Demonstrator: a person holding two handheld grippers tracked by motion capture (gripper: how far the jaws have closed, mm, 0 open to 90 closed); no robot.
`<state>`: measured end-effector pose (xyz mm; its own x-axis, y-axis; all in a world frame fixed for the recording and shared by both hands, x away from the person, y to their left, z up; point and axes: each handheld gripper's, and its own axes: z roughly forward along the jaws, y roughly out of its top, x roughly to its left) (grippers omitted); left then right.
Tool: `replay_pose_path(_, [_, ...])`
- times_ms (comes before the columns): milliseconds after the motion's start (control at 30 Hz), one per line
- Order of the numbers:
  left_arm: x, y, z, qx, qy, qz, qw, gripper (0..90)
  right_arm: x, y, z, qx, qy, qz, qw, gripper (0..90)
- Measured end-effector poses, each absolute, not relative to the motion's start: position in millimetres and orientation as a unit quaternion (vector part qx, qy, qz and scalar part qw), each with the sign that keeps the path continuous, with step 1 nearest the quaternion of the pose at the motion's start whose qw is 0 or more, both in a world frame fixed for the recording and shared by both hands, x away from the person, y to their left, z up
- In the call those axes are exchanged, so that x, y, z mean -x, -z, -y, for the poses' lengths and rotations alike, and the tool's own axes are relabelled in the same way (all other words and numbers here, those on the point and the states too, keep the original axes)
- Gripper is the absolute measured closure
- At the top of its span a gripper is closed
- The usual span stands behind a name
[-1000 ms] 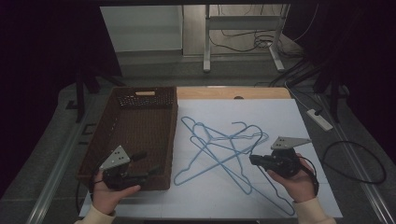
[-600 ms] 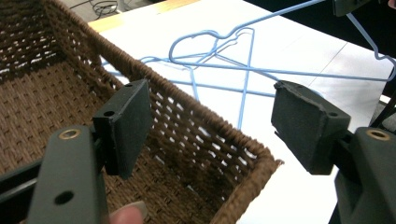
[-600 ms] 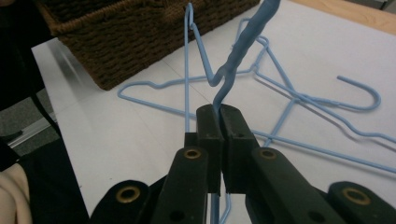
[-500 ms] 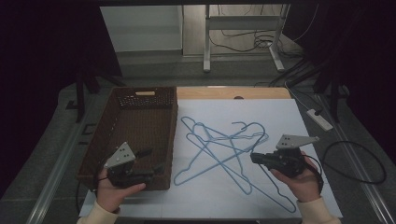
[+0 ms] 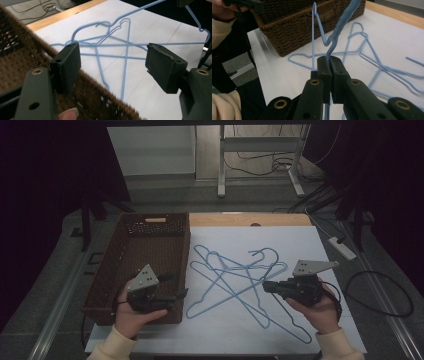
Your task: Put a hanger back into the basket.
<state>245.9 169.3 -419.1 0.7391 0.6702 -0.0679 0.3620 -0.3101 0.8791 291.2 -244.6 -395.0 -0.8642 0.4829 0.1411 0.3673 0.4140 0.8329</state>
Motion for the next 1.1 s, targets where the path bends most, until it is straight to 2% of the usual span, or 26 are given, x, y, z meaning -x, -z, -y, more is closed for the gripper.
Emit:
replay_pose_path(467, [-276.0,398.7,-137.7,-0.815,-0.141,-0.288,0.482,29.9,-299.6,390.6,216.9,-0.218,-0.478,-0.851,0.033,87.6])
replay_pose_path(800, [-292.1,397.5,-109.8,-0.848,-0.124,-0.235,0.459,33.8,-300.1,386.6,206.6,-0.192,-0.477,-0.857,0.022,87.6])
replay_pose_path(1000, [-296.9,399.1,-97.1,-0.869,-0.105,-0.195,0.443,40.3,-299.2,385.7,204.8,-0.172,-0.477,-0.862,0.011,87.6])
replay_pose_path(1067, [-298.0,399.6,-93.1,-0.875,-0.103,-0.186,0.434,46.8,-299.0,385.0,204.8,-0.166,-0.478,-0.862,0.009,87.6])
replay_pose_path(1100, [-298.5,399.7,-91.6,-0.879,-0.104,-0.181,0.428,46.8,-299.0,385.0,204.8,-0.166,-0.478,-0.862,0.009,87.6])
